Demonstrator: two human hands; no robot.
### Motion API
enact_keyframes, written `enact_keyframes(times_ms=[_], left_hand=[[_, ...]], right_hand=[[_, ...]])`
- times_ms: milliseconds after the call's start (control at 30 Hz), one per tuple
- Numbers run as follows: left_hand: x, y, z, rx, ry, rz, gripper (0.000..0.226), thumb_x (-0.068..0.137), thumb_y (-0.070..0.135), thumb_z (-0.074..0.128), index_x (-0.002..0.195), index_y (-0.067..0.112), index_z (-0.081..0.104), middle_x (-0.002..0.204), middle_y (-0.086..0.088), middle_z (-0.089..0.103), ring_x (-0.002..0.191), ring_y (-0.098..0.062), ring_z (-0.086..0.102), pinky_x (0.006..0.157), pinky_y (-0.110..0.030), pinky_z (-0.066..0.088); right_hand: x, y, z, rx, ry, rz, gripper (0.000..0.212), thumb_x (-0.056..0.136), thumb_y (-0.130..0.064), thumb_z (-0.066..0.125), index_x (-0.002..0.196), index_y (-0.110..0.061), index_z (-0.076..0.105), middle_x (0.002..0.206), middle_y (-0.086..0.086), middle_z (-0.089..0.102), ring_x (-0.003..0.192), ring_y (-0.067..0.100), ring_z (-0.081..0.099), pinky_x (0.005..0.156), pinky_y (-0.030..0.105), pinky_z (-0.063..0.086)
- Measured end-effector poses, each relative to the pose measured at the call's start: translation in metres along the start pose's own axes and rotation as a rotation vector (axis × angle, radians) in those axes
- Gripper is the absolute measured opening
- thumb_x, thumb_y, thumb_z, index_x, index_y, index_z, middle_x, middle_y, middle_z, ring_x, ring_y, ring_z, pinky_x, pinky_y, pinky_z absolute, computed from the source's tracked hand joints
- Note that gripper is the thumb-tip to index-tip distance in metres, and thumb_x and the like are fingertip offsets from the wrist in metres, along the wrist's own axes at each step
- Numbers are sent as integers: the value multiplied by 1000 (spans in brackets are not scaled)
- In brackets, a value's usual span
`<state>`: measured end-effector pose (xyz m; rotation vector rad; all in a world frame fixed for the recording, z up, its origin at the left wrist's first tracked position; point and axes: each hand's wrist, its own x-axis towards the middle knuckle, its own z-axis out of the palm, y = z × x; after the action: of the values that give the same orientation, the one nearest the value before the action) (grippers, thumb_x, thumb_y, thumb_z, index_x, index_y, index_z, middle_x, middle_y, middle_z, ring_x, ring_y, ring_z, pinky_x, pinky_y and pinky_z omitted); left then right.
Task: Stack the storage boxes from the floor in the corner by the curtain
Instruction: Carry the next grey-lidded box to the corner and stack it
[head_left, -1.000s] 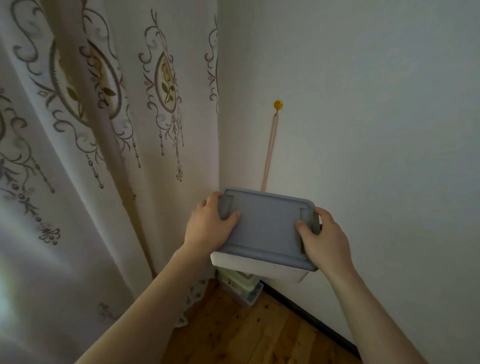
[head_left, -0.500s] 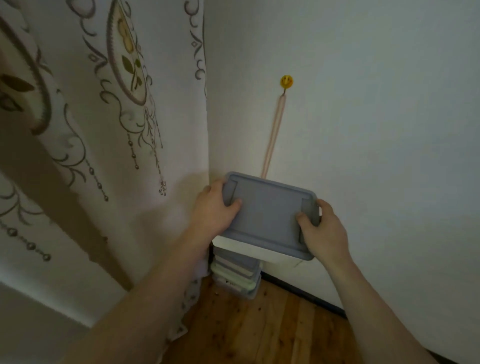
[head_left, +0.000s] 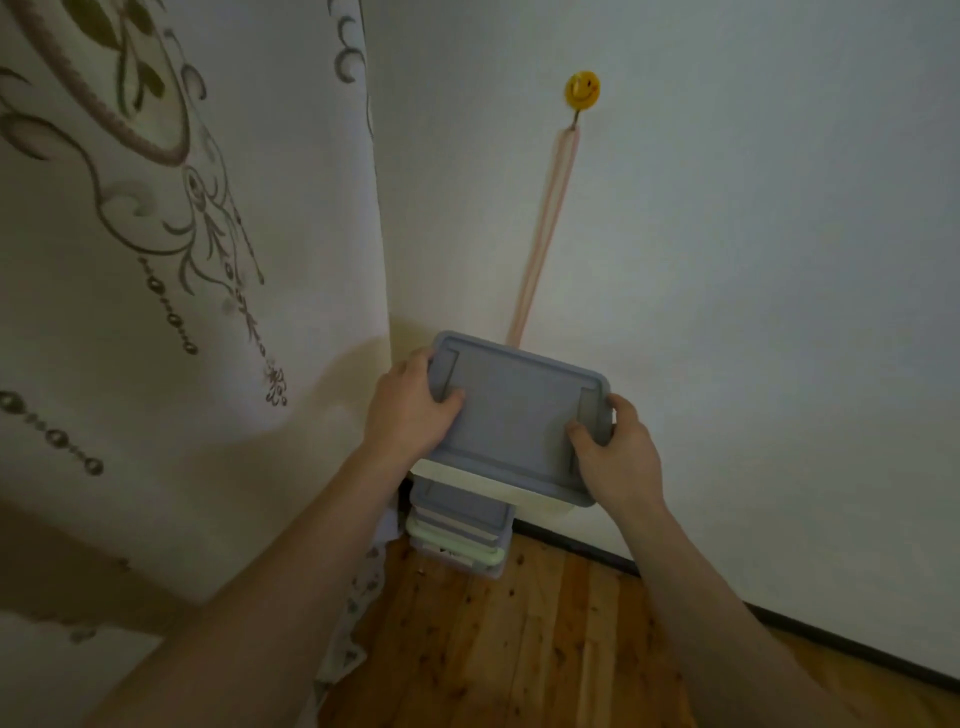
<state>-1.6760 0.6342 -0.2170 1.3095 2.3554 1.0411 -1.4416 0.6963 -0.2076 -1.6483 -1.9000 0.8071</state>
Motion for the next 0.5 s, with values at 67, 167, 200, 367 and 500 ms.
enact_keyframes(times_ms=[67,167,200,367,500], left_hand=[[4,-8,10,-20,-3,-19,61,83,43,66,135,21,47,122,-5,62,105,-27,60,75,-28,42],[14,-24,32,-48,-12,-57,60,83,40,68,136,21,48,121,-3,64,105,-26,62,75,-26,40],[18,-30,41,-51,-14,-61,60,83,40,68,136,21,48,122,-3,64,105,-26,62,76,-26,41],[37,-70,92,-56,-5,-72,60,83,38,68,137,18,49,124,-4,64,108,-26,61,80,-27,44],[47,-111,134,-64,-4,-55,57,84,39,68,134,17,51,124,-5,63,110,-27,60,83,-30,46]], right_hand=[[7,7,11,15,-9,6,64,93,-38,62,148,-21,34,130,10,55,103,25,59,84,40,52],[26,24,31,38,-20,-4,65,92,-36,62,148,-20,34,126,10,57,99,25,59,79,35,50],[33,31,38,42,-26,-4,65,92,-36,62,148,-20,33,126,10,58,102,27,61,78,34,49],[63,71,85,42,-45,4,64,92,-37,62,148,-20,36,124,9,60,102,26,61,77,30,46],[81,106,126,51,-13,-1,62,92,-38,61,147,-20,39,123,9,61,94,20,58,76,27,43]])
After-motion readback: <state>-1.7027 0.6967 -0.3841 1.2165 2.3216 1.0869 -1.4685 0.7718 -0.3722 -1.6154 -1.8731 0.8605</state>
